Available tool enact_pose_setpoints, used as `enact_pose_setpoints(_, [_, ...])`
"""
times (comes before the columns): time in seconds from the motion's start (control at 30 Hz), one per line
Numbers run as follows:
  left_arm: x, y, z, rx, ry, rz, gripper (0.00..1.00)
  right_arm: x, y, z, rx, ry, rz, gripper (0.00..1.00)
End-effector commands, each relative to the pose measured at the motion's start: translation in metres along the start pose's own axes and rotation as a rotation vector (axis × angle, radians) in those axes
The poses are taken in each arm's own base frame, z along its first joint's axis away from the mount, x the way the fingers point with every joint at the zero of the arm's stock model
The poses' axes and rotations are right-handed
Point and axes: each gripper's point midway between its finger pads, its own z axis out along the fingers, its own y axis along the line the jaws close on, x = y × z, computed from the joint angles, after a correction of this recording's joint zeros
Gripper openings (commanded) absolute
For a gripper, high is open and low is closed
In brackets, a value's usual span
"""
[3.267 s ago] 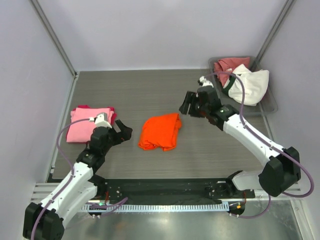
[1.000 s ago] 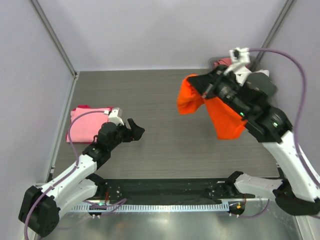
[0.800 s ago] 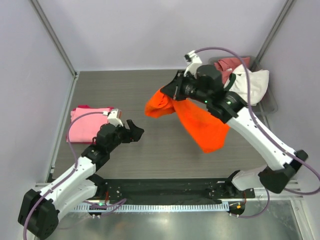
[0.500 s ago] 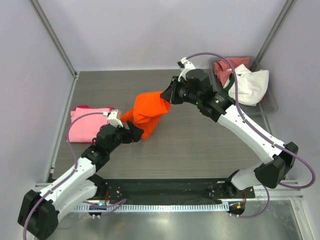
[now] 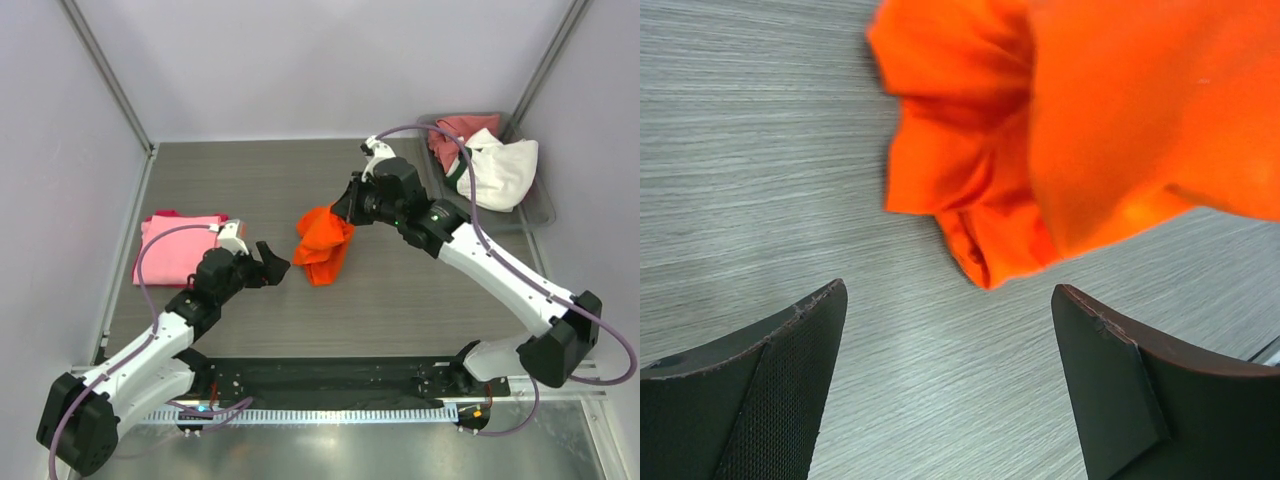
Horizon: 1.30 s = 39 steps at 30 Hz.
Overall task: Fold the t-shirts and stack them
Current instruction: Flatten the tshirt out
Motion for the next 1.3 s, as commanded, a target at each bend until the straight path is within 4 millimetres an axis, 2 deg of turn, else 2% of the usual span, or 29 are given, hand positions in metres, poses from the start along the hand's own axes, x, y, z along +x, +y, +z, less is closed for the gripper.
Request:
enact_pose_setpoints(0.0, [-0.016, -0.018, -0.001, 0.067, -0.044, 0.014, 0.85, -0.052, 0.015, -0.05, -0.032, -0.217, -0.007, 0.01])
enact_pose_setpoints(0.07, [-0.014, -0.018, -0.001, 0.071, -0.04, 0.014, 0.85, -0.059, 0.011, -0.07, -0.006, -0.25, -0.015, 0.01])
enact_pose_setpoints(0.1, [-0.015, -0.018, -0.001, 0.072, -0.041, 0.014, 0.85, -0.069, 0.014, -0.093, -0.012, -0.3, -0.015, 0.01])
enact_pose_setpoints(0.17, [-0.016, -0.02, -0.001, 0.076, -0.044, 0.015, 0.85, -0.08, 0.009, -0.121, 0.025, -0.355, -0.013, 0.01])
enact_pose_setpoints(0.2, [-0.015, -0.019, -0.001, 0.075, -0.043, 0.014, 0.85, -0.089, 0.012, -0.148, 0.012, -0.407, -0.009, 0.01])
enact_pose_setpoints(0.23, [-0.015, -0.019, -0.001, 0.076, -0.042, 0.015, 0.86, -0.086, 0.008, -0.159, 0.028, -0.403, -0.011, 0.01])
enact_pose_setpoints(0.37, [-0.015, -0.02, -0.001, 0.075, -0.046, 0.016, 0.86, -0.097, 0.014, -0.223, 0.002, -0.479, -0.016, 0.01])
enact_pose_setpoints(0.43, [-0.015, -0.019, -0.001, 0.07, -0.047, 0.016, 0.85, -0.096, 0.011, -0.242, 0.009, -0.487, -0.018, 0.01])
enact_pose_setpoints(0.47, [-0.015, -0.019, -0.001, 0.069, -0.046, 0.016, 0.85, -0.103, 0.013, -0.259, 0.007, -0.522, -0.015, 0.01])
enact_pose_setpoints(0.5, [-0.015, -0.019, -0.001, 0.068, -0.045, 0.017, 0.85, -0.105, 0.012, -0.266, 0.016, -0.533, -0.017, 0.01])
enact_pose_setpoints(0.57, [-0.015, -0.019, -0.001, 0.068, -0.047, 0.015, 0.85, -0.108, 0.011, -0.267, 0.028, -0.531, -0.026, 0.01])
enact_pose_setpoints(0.63, [-0.015, -0.019, -0.001, 0.069, -0.046, 0.017, 0.85, -0.107, 0.014, -0.256, 0.025, -0.5, -0.047, 0.01])
enact_pose_setpoints(0.67, [-0.015, -0.019, -0.001, 0.068, -0.047, 0.017, 0.85, -0.104, 0.015, -0.232, 0.035, -0.447, -0.058, 0.01])
enact_pose_setpoints(0.77, [-0.015, -0.016, -0.001, 0.055, -0.05, 0.019, 0.85, -0.09, 0.033, -0.183, -0.04, -0.307, -0.093, 0.01])
enact_pose_setpoints(0.8, [-0.015, -0.016, -0.001, 0.053, -0.05, 0.021, 0.85, -0.073, 0.043, -0.145, -0.098, -0.191, -0.107, 0.01])
enact_pose_setpoints(0.83, [-0.015, -0.015, -0.001, 0.046, -0.05, 0.021, 0.85, -0.074, 0.052, -0.125, -0.143, -0.179, -0.111, 0.01])
enact_pose_setpoints(0.87, [-0.016, -0.014, -0.001, 0.039, -0.057, 0.02, 0.85, -0.064, 0.056, -0.103, -0.166, -0.132, -0.102, 0.01])
enact_pose_setpoints(0.9, [-0.016, -0.012, -0.001, 0.03, -0.057, 0.02, 0.85, -0.048, 0.051, -0.057, -0.159, -0.038, -0.09, 0.02])
enact_pose_setpoints(0.93, [-0.014, -0.009, -0.001, 0.016, -0.046, 0.02, 0.85, -0.041, 0.06, -0.039, -0.213, 0.008, -0.086, 0.04])
enact_pose_setpoints(0.97, [-0.018, -0.004, -0.001, -0.015, -0.063, 0.02, 0.85, -0.038, 0.068, -0.023, -0.243, 0.045, -0.083, 0.29])
enact_pose_setpoints(1.0, [-0.018, -0.003, -0.001, -0.026, -0.064, 0.022, 0.85, -0.025, 0.065, 0.005, -0.25, 0.108, -0.079, 0.51])
enact_pose_setpoints(1.07, [-0.018, 0.0, -0.002, -0.035, -0.066, 0.026, 0.87, -0.019, 0.071, 0.015, -0.246, 0.102, -0.1, 0.79])
enact_pose_setpoints(1.1, [-0.018, 0.001, -0.003, -0.039, -0.069, 0.026, 0.88, -0.02, 0.067, 0.018, -0.22, 0.081, -0.108, 0.83])
enact_pose_setpoints(1.13, [-0.018, 0.002, -0.003, -0.042, -0.069, 0.026, 0.89, -0.03, 0.063, 0.013, -0.189, 0.027, -0.109, 0.83])
enact_pose_setpoints(1.2, [-0.017, 0.002, -0.002, -0.045, -0.067, 0.025, 0.9, -0.015, 0.045, 0.013, -0.135, 0.039, -0.114, 0.82])
enact_pose_setpoints(1.23, [-0.017, 0.002, -0.002, -0.045, -0.065, 0.024, 0.9, -0.015, 0.042, 0.002, -0.126, 0.025, -0.114, 0.8])
enact_pose_setpoints(1.27, [-0.017, 0.002, -0.001, -0.042, -0.064, 0.023, 0.9, 0.004, 0.022, 0.004, -0.065, 0.053, -0.111, 0.77])
